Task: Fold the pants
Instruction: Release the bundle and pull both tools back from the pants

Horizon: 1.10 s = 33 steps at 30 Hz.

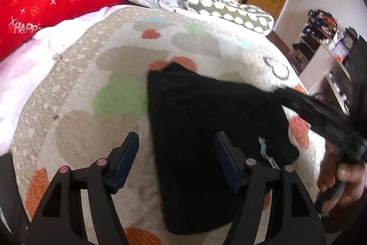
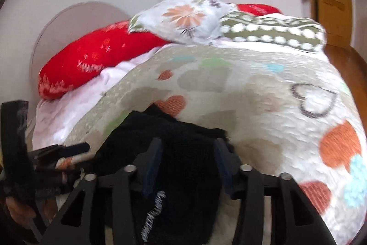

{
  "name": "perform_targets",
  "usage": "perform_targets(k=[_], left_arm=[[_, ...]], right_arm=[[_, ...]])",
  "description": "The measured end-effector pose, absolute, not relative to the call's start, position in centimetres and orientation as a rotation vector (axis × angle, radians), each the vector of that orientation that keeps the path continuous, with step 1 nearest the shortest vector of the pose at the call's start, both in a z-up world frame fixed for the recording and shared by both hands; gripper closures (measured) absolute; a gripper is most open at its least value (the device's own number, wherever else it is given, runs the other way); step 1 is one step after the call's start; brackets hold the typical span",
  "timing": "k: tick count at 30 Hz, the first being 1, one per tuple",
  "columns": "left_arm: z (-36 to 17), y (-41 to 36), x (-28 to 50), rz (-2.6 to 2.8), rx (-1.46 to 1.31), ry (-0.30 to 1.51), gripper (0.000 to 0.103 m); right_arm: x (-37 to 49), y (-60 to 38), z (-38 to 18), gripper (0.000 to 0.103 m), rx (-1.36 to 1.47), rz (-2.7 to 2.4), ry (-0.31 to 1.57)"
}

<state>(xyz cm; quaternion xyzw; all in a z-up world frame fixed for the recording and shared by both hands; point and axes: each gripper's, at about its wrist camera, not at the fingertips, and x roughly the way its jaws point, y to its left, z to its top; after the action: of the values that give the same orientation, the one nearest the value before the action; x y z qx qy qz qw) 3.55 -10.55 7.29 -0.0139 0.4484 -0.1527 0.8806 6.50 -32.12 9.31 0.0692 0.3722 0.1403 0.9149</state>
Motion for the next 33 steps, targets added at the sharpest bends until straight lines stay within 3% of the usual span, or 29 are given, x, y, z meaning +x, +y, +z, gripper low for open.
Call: perform_targets(k=[3,8,11,15,17,22,24,29,33], left_arm=[[5.2,-11.6,3.4,-0.306,0.014,0.976,0.035],[4.1,-10.6,3.5,-0.306,-0.074,0.971,0.02],[4.3,-10.6,3.2,-0.308,-0.078,0.977,0.021],[4.5,-10.9,2.5,-0.294,-0.046,0.958,0.021],[4.5,-11.0,2.4,-0.288,-0.045,0.955,0.021],[4.6,-11.0,2.2,-0.274,-0.037,0.938,0.021],[4.6,-11.2,2.1,-0.27,-0.033,0.937,0.021],[5.5,-11.1,1.3,-0.269,-0.018,0.923,0.021],[6.4,-11.0,0.6,-0.266,-0.012,0.916,0.021]], right_arm=[[8.7,-30.5,7.3,0.068,0.116,0.304,0.82],[9.4,-30.5,4.8,0.067,0.127,0.295,0.843],[8.6,-31.0,5.8,0.066,0.135,0.302,0.845],[5.5,-30.9,7.8,0.056,0.077,0.275,0.829],[3.7,-30.6,8.2,0.056,0.063,0.281,0.822],[0.5,-29.6,5.9,0.055,-0.028,0.222,0.862],[0.5,-29.5,4.5,0.05,-0.032,0.201,0.881],[0.0,-30.7,5.7,0.049,0.059,0.204,0.859],[-1.2,-30.7,7.4,0.037,0.058,0.213,0.816]])
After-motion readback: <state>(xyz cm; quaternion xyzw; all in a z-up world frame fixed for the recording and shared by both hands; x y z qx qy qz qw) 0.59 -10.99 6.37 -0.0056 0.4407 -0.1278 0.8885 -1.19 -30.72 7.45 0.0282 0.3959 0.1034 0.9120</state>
